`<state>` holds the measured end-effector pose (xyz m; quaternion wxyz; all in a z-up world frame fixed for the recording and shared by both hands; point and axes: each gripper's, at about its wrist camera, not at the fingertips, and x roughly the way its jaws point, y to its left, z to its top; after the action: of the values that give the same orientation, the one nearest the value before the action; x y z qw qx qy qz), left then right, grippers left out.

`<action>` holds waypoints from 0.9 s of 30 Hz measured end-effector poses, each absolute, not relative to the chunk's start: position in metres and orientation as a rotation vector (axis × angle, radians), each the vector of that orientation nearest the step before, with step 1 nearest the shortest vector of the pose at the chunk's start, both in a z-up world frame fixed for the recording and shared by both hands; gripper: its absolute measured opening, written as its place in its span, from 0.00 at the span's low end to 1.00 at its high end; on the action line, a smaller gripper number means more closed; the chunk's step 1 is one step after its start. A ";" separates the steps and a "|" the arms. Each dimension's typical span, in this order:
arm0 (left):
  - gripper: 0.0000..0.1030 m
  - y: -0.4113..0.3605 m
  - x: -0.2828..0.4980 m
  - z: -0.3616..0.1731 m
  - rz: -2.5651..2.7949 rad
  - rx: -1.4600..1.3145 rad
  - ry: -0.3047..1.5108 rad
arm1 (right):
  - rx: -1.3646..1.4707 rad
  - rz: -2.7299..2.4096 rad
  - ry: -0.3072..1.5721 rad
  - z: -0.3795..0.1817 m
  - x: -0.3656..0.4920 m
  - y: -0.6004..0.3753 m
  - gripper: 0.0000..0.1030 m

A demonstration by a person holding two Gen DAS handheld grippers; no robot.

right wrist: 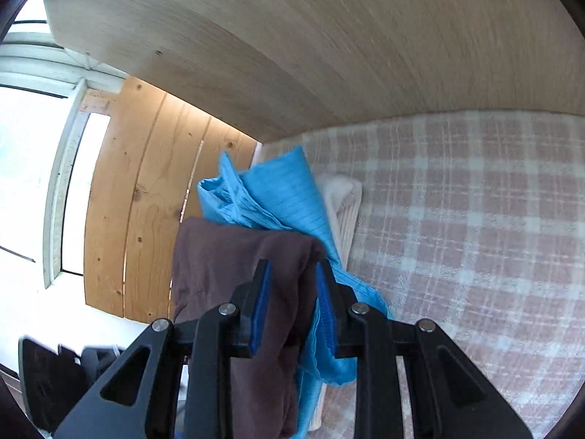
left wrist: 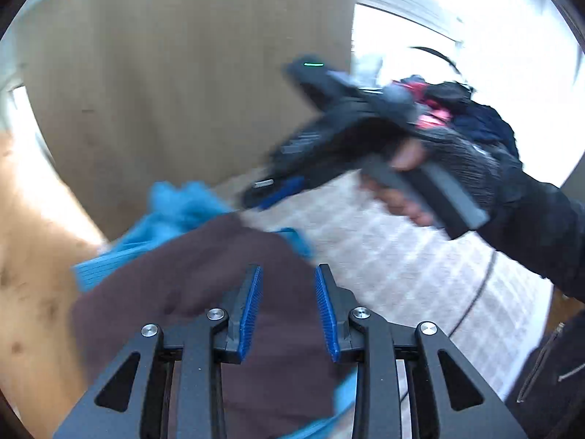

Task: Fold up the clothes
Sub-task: 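Open both grippers and smooth the brown bundle on the blue stack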

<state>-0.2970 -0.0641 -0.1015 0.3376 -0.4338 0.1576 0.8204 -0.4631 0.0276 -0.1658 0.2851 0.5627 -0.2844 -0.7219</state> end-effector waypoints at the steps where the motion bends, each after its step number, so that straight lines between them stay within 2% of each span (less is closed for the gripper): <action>1: 0.30 -0.057 -0.297 -0.112 2.110 -1.156 0.441 | 1.511 -1.930 -0.746 -0.169 -0.464 0.023 0.24; 5: 0.30 -0.048 -0.300 -0.152 2.047 -1.272 0.487 | 1.522 -1.935 -0.659 -0.170 -0.464 0.009 0.24; 9: 0.30 -0.051 -0.299 -0.159 2.041 -1.273 0.495 | 1.539 -1.968 -0.528 -0.169 -0.466 -0.003 0.23; 10: 0.30 -0.051 -0.299 -0.159 2.041 -1.274 0.496 | 1.534 -1.975 -0.490 -0.168 -0.466 -0.003 0.13; 11: 0.30 -0.050 -0.297 -0.161 2.037 -1.274 0.501 | 1.521 -1.994 -0.434 -0.164 -0.465 -0.006 0.09; 15: 0.29 -0.051 -0.290 -0.168 2.013 -1.264 0.515 | 1.498 -2.047 -0.316 -0.164 -0.470 -0.004 0.06; 17: 0.29 -0.051 -0.287 -0.171 2.005 -1.251 0.522 | 1.543 -2.203 -0.225 -0.172 -0.476 0.007 0.02; 18: 0.29 -0.050 -0.286 -0.171 1.999 -1.251 0.529 | 1.553 -2.259 -0.191 -0.171 -0.478 0.012 0.02; 21: 0.29 -0.054 -0.283 -0.168 1.995 -1.259 0.516 | 1.448 -2.201 -0.365 -0.153 -0.467 0.030 0.02; 22: 0.29 -0.057 -0.284 -0.165 1.997 -1.268 0.491 | 1.402 -2.206 -0.326 -0.141 -0.457 0.025 0.06; 24: 0.31 -0.074 -0.287 -0.152 2.031 -1.275 0.428 | 1.323 -2.211 -0.254 -0.121 -0.439 0.015 0.06; 27: 0.32 -0.117 -0.278 -0.125 2.171 -1.255 0.348 | 1.311 -2.192 -0.199 -0.120 -0.418 -0.004 0.07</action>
<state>-0.2784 -0.1173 -0.1246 0.3005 -0.4728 0.1312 0.8179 -0.4180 -0.0037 -0.1195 0.2859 0.4905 -0.0745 -0.8198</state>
